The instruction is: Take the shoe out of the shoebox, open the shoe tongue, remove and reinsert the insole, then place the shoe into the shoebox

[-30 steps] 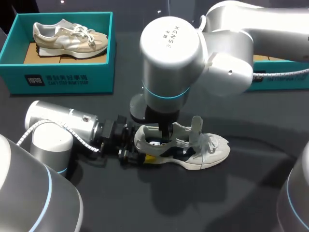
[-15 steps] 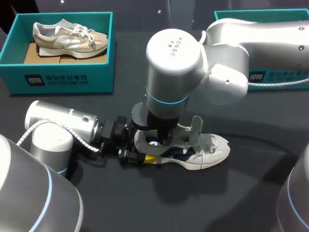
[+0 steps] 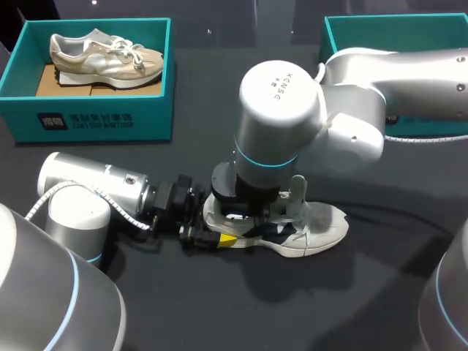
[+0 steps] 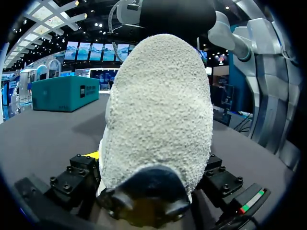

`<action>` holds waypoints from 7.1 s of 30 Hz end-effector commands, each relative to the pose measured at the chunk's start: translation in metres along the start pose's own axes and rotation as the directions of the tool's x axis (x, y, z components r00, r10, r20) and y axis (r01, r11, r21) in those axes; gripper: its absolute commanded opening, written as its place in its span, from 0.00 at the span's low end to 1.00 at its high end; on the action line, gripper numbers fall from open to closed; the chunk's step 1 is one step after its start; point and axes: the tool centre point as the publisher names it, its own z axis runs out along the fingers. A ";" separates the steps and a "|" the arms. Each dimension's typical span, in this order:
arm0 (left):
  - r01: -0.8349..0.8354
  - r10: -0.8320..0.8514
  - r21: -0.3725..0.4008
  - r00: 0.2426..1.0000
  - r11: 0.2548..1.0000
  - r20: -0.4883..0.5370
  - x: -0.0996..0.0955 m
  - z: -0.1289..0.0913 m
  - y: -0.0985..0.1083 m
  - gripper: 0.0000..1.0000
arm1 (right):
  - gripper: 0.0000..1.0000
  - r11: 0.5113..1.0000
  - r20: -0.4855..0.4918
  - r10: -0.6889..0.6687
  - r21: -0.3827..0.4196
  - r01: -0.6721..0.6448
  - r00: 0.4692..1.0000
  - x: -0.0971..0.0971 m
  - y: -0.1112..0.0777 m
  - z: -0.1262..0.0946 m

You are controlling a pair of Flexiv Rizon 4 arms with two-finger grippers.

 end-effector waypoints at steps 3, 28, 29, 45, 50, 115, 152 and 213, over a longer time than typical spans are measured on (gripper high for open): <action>0.000 0.000 -0.001 1.000 1.000 0.000 0.000 0.002 0.001 0.00 | 0.07 0.999 0.016 0.040 0.000 -0.040 0.999 0.003 -0.014 0.003; 0.000 0.000 -0.001 1.000 1.000 0.000 0.000 0.002 0.001 0.00 | 0.45 0.994 -0.158 0.109 0.025 -0.107 0.981 -0.004 -0.033 0.029; 0.000 0.000 -0.001 1.000 1.000 0.000 0.000 0.002 0.001 0.00 | 0.45 0.994 -0.165 0.111 0.023 -0.109 0.980 -0.004 -0.033 0.032; 0.000 0.000 -0.001 1.000 1.000 0.000 0.000 0.002 0.001 0.00 | 0.12 0.987 -0.260 0.151 -0.008 -0.159 0.954 0.035 -0.031 0.044; 0.000 0.000 -0.001 1.000 1.000 0.000 0.000 0.002 0.001 0.00 | 0.00 0.987 -0.265 0.153 -0.010 -0.161 0.952 0.039 -0.032 0.039; 0.000 0.000 -0.001 1.000 1.000 0.000 0.000 0.002 0.001 0.00 | 0.00 0.832 -0.038 -0.373 -0.456 0.316 0.927 -0.007 0.017 -0.049; 0.000 0.000 -0.001 1.000 1.000 0.000 0.000 0.002 0.001 0.00 | 0.47 0.877 -0.442 -0.167 -0.475 -0.072 0.881 -0.008 0.030 -0.070; 0.000 0.000 -0.001 1.000 1.000 0.000 0.000 0.002 0.001 0.00 | 0.00 0.754 -0.417 -0.263 -0.652 -0.085 0.870 0.006 0.092 -0.094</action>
